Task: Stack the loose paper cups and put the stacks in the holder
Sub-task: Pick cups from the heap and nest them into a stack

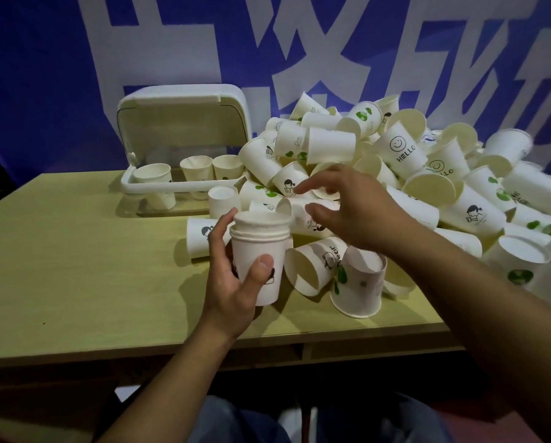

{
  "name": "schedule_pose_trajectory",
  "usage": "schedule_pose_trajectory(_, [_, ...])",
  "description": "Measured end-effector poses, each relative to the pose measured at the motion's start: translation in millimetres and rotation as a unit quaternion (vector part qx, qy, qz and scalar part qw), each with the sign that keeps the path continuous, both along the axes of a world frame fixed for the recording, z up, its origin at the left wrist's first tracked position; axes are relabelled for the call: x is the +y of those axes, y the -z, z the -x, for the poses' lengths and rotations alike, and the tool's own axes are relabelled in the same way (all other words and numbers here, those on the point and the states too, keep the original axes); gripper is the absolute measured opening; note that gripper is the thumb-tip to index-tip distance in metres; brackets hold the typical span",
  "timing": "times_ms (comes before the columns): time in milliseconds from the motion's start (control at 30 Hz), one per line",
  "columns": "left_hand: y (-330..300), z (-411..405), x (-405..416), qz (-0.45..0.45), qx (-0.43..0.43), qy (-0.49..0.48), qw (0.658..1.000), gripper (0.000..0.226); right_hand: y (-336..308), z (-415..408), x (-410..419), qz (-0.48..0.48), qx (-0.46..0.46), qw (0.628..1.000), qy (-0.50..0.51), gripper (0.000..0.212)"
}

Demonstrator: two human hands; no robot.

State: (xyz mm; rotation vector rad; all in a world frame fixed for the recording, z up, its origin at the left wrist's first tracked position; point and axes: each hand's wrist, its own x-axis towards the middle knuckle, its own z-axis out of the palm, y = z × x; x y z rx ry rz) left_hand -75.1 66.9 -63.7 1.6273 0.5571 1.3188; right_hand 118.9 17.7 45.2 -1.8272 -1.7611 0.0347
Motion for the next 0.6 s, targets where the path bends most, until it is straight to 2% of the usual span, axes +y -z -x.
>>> schedule_pose_trajectory(67, [2.4, 0.2, -0.6, 0.005, -0.005, -0.006, 1.000, 0.070, 1.0, -7.0, 11.6, 0.045, -0.064, 0.997, 0.010, 0.044])
schedule_pose_trajectory(200, [3.5, 0.7, -2.2, 0.014, 0.007, -0.005, 1.000, 0.071, 0.1, -6.7, 25.5, 0.141, -0.093, 0.986, -0.002, 0.071])
schedule_pose_trajectory(367, [3.7, 1.3, -1.7, -0.002, 0.043, -0.003, 0.999, 0.077, 6.8, -4.0, 36.5, 0.166, -0.147, 0.975, 0.006, 0.080])
schedule_pose_trajectory(500, [4.6, 1.7, -0.9, 0.000, 0.052, 0.018, 0.998, 0.075, 11.4, -5.4, 41.1, 0.113, -0.142, 0.983, 0.013, 0.081])
schedule_pose_trajectory(600, [3.2, 1.0, -0.7, 0.005, 0.051, 0.022, 0.998, 0.068, 5.9, -8.9, 37.8, 0.017, -0.057, 0.998, -0.006, 0.080])
